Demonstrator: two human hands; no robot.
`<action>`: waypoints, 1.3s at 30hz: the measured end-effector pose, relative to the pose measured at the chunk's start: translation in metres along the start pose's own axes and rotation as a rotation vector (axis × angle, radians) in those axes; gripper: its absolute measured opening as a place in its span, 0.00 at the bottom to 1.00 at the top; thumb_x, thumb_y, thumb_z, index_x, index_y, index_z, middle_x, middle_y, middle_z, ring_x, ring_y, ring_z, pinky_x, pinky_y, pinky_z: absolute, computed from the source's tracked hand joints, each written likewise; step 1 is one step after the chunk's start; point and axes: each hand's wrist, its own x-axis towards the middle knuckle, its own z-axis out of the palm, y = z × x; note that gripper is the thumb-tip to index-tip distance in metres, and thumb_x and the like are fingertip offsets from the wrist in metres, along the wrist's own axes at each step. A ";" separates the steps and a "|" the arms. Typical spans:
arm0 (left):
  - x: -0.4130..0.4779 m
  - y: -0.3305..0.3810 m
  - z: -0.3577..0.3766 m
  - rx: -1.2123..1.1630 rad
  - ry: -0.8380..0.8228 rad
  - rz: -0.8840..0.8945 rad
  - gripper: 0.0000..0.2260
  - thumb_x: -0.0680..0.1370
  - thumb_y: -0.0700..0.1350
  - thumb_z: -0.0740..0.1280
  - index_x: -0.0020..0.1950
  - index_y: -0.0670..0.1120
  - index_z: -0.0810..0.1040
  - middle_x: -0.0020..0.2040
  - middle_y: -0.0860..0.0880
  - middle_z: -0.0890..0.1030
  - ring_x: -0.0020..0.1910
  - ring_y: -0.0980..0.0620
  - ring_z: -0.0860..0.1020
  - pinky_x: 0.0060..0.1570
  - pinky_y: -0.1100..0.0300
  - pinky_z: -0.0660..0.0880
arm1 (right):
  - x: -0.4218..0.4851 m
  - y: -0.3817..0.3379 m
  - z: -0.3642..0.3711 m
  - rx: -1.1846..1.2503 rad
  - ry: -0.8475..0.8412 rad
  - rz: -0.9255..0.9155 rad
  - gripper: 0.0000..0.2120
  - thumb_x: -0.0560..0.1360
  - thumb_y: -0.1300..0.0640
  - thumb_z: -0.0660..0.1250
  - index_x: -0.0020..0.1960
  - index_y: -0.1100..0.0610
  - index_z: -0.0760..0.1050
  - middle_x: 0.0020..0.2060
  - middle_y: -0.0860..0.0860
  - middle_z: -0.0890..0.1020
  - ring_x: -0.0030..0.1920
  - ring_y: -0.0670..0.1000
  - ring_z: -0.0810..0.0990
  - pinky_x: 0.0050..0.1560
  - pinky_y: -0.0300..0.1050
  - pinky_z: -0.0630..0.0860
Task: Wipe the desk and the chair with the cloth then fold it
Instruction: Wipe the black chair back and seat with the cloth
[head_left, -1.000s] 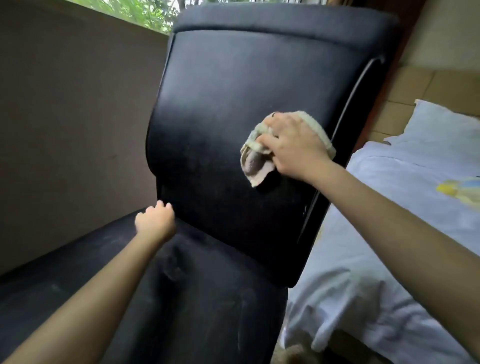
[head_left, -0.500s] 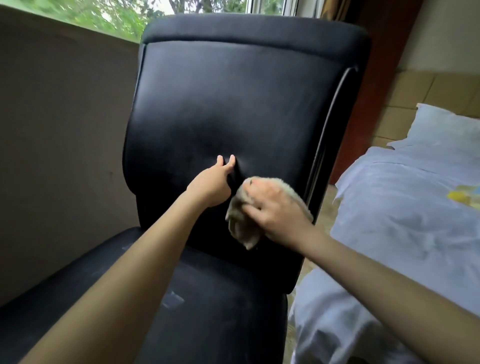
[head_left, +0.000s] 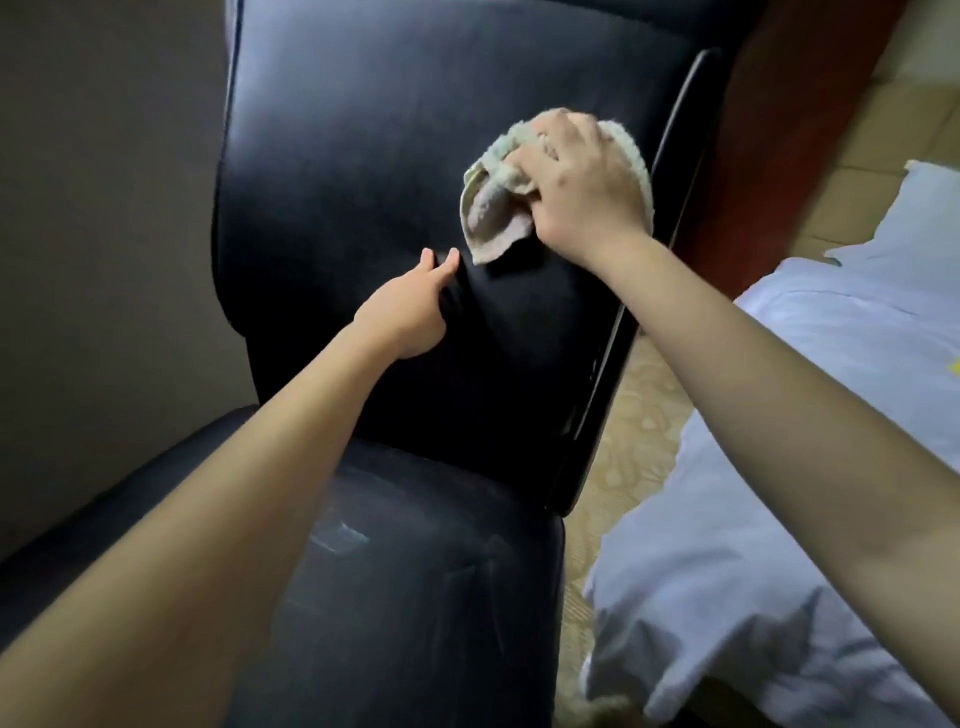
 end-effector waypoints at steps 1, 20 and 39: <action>0.000 -0.002 -0.001 0.012 -0.010 -0.002 0.37 0.72 0.32 0.54 0.77 0.55 0.51 0.78 0.48 0.49 0.66 0.39 0.70 0.58 0.48 0.73 | -0.009 -0.011 0.008 -0.002 -0.026 -0.083 0.14 0.70 0.58 0.61 0.53 0.58 0.79 0.60 0.59 0.75 0.61 0.63 0.72 0.60 0.55 0.69; -0.035 -0.037 0.007 0.172 -0.112 -0.076 0.36 0.74 0.35 0.57 0.78 0.51 0.45 0.78 0.51 0.44 0.74 0.44 0.57 0.64 0.45 0.67 | -0.071 -0.054 0.058 0.023 -0.102 -0.303 0.21 0.67 0.61 0.52 0.46 0.53 0.82 0.52 0.56 0.81 0.56 0.58 0.74 0.57 0.52 0.73; -0.015 -0.055 -0.020 0.277 0.002 -0.032 0.34 0.73 0.39 0.60 0.77 0.53 0.52 0.78 0.53 0.44 0.74 0.46 0.57 0.64 0.47 0.67 | 0.036 -0.094 0.069 0.160 -0.046 -0.095 0.22 0.69 0.51 0.55 0.54 0.57 0.81 0.57 0.60 0.79 0.59 0.63 0.76 0.64 0.52 0.66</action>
